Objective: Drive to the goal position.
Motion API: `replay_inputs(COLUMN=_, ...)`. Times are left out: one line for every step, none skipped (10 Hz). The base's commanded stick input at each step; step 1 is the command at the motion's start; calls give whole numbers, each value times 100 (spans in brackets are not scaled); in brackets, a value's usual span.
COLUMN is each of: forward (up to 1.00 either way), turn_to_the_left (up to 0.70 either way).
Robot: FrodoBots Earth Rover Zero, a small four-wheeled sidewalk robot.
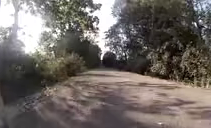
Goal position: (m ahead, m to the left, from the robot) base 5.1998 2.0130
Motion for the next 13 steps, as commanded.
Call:
replay_inputs(forward=70, turn_to_the_left=0)
replay_inputs(forward=70, turn_to_the_left=0)
replay_inputs(forward=70, turn_to_the_left=0)
replay_inputs(forward=70, turn_to_the_left=0)
replay_inputs(forward=70, turn_to_the_left=0)
replay_inputs(forward=70, turn_to_the_left=0)
replay_inputs(forward=70, turn_to_the_left=0)
replay_inputs(forward=70, turn_to_the_left=0)
replay_inputs(forward=70, turn_to_the_left=0)
replay_inputs(forward=70, turn_to_the_left=0)
replay_inputs(forward=70, turn_to_the_left=0)
replay_inputs(forward=70, turn_to_the_left=0)
replay_inputs(forward=70, turn_to_the_left=0)
